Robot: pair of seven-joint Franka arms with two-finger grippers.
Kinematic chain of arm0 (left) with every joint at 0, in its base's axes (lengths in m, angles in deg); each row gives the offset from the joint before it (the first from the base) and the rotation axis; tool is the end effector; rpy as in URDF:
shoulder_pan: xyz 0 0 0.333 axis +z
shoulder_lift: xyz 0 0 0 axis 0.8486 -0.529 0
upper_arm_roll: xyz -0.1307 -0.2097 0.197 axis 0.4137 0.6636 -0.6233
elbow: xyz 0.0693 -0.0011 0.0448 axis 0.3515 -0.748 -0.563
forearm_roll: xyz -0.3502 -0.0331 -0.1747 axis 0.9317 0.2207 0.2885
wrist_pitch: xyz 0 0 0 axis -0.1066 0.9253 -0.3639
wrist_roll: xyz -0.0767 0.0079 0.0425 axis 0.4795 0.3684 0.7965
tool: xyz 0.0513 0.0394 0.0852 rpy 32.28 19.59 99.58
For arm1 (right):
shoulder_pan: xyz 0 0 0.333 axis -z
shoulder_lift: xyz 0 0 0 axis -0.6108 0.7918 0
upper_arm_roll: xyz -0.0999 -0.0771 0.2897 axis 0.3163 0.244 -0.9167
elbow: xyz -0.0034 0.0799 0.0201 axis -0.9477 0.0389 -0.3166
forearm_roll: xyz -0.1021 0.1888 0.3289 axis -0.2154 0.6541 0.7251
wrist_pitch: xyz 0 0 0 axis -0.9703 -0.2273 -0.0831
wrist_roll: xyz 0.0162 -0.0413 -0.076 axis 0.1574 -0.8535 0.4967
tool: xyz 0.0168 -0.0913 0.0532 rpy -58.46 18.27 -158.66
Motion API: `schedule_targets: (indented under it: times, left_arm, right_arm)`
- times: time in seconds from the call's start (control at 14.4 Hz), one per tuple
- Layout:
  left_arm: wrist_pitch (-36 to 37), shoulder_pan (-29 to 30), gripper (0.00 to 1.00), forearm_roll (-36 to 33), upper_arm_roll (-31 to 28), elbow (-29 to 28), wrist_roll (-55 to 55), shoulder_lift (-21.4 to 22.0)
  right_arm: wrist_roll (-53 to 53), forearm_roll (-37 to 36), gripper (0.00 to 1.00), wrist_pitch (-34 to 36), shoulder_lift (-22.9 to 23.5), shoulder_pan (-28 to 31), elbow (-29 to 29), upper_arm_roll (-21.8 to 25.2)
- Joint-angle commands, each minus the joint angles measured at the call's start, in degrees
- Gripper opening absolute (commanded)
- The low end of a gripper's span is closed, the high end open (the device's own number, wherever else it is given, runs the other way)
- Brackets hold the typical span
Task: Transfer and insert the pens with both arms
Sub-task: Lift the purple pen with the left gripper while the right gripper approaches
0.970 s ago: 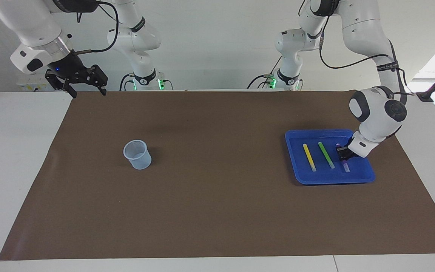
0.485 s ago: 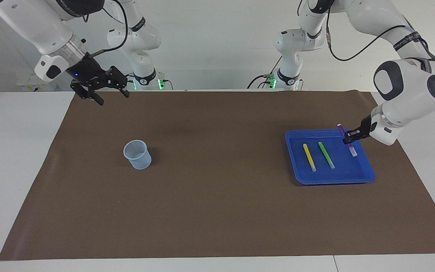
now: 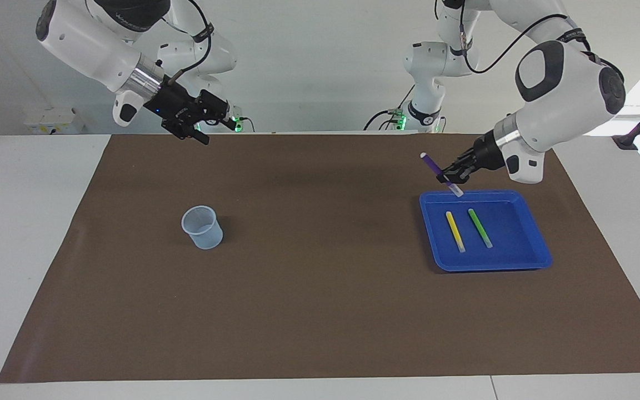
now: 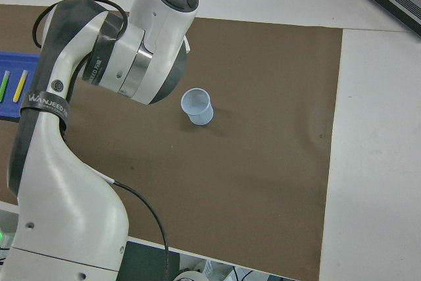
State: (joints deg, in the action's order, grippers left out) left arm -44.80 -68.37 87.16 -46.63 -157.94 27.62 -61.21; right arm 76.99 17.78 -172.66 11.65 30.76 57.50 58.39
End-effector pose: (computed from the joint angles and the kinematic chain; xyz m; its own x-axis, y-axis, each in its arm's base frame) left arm 0.5732 -0.1543 0.5465 0.5600 0.6476 -0.5168 0.7792 -0.6237 0.0627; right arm 0.4905 0.0639 0.5770 0.9878 -0.0810 -0.1331 -0.1467 -0.7715 -0.6191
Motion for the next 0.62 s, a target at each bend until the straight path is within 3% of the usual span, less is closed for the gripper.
schedule_targets:
  times: [0.0, 0.28, 0.55]
  left_arm:
    - [-4.36, -2.34, 0.0, 6.85, -0.74, -8.45, -7.63, 4.49]
    - [-17.54, -8.66, 0.0, 13.88, -0.74, -21.19, -13.78, 10.03]
    - [-26.17, -14.47, 0.0, 18.03, -0.74, -25.0, -23.98, 11.53]
  right_arm:
    - [-3.89, 1.86, 1.0, -1.49, -2.52, -0.05, 3.41, 0.02]
    - [1.62, 5.97, 1.0, -1.93, -3.48, 0.12, 5.25, 0.02]
    - [5.05, 5.99, 1.0, -0.96, -3.83, -1.97, 5.77, -0.68]
